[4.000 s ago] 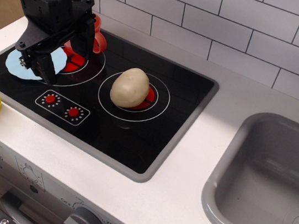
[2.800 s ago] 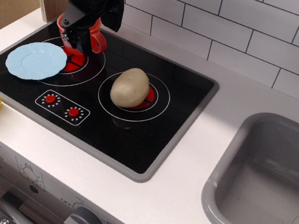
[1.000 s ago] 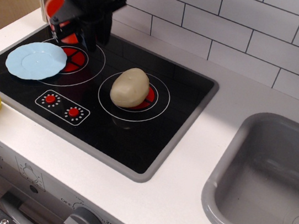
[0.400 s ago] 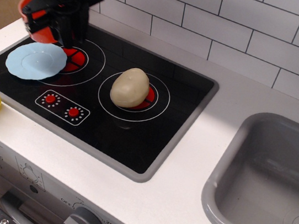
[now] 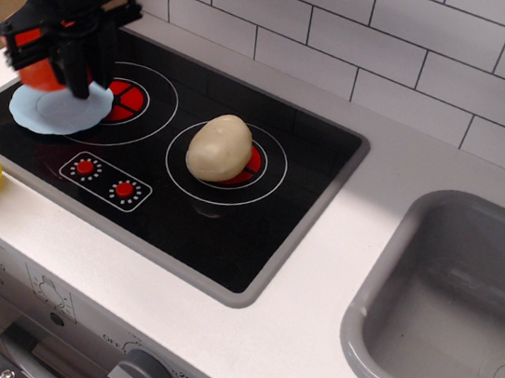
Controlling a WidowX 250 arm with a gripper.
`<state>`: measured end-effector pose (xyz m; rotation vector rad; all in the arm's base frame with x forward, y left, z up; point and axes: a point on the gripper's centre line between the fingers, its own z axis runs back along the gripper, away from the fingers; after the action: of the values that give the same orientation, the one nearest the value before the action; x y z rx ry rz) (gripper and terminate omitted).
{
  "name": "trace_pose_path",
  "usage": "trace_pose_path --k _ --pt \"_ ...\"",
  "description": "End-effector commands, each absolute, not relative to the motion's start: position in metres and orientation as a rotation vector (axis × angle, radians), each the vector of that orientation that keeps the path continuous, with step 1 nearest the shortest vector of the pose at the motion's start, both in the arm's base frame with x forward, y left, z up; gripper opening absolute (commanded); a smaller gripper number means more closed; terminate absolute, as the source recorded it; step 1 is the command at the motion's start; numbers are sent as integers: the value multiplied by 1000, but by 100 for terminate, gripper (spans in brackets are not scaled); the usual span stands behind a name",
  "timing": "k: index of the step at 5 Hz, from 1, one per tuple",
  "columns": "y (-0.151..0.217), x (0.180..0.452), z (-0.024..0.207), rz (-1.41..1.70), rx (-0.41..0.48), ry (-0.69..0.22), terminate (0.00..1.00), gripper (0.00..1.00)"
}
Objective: Put cup on plate
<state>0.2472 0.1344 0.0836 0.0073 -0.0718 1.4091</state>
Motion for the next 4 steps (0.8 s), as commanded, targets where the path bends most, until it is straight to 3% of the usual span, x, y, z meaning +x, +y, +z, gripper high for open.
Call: trace_pose_path --k 1,2,3,4 --pt "135 247 69 1392 19 -95 0 0" --pt "134 252 67 1389 14 -96 0 0" --pt "132 253 72 1394 4 -110 0 100" --pt "133 256 77 1401 7 -121 0 100"
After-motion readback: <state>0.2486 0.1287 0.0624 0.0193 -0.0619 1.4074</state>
